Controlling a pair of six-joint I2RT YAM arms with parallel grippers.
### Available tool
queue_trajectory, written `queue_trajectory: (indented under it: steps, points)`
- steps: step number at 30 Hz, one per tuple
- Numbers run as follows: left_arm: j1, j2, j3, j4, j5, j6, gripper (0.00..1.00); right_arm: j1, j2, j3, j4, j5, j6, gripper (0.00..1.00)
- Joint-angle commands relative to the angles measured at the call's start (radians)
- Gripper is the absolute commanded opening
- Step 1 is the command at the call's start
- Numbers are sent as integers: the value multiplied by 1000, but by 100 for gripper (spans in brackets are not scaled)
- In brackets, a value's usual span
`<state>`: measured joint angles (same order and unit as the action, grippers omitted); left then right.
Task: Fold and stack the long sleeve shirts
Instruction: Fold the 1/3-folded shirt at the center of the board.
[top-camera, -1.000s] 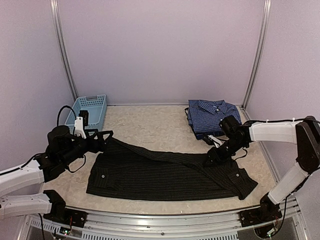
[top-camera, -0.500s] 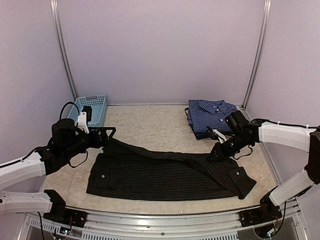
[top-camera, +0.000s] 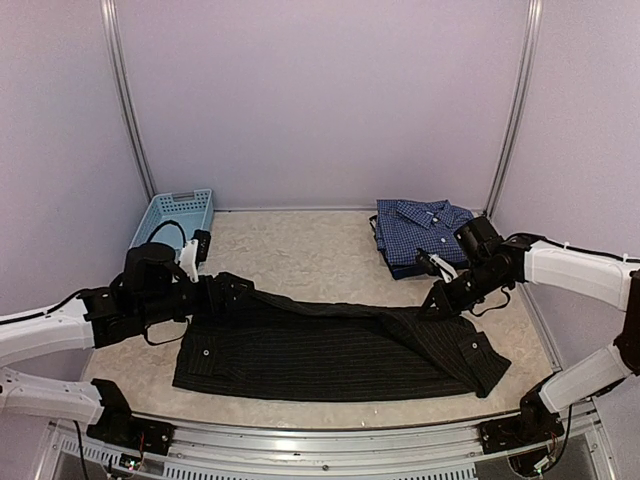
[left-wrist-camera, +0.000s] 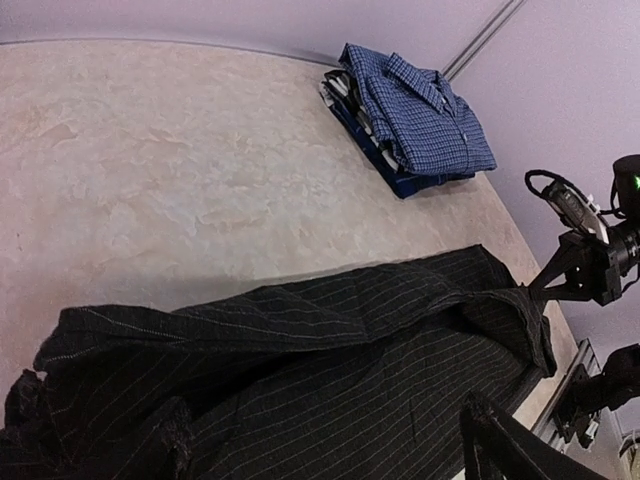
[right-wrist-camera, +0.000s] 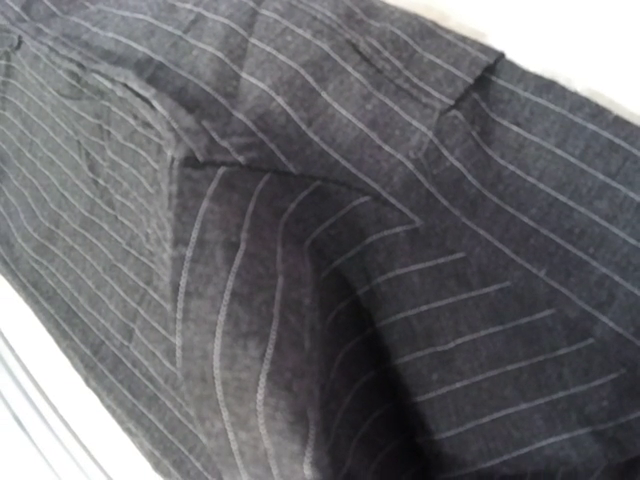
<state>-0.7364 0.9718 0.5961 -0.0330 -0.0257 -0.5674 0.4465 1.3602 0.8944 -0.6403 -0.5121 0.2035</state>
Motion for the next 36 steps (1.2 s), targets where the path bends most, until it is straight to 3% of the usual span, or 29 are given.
queue_trajectory:
  steps: [1, 11, 16, 23, 36]
  points:
    - [-20, 27, -84, 8, 3, -100, 86, 1, -19, 48, -32, 15, 5, 0]
    - [-12, 103, -158, 163, -60, -95, 85, 1, -56, 49, -62, 25, 14, 0]
    - [46, 115, -222, 274, -53, -91, 84, 1, -75, 20, -61, 30, 23, 0]
    - [53, 65, -258, 292, -5, -42, 83, 0, -73, 14, -68, 30, 30, 0]
    - [51, 68, -259, 272, 20, -69, 52, 0, -62, 60, -101, 6, 17, 0]
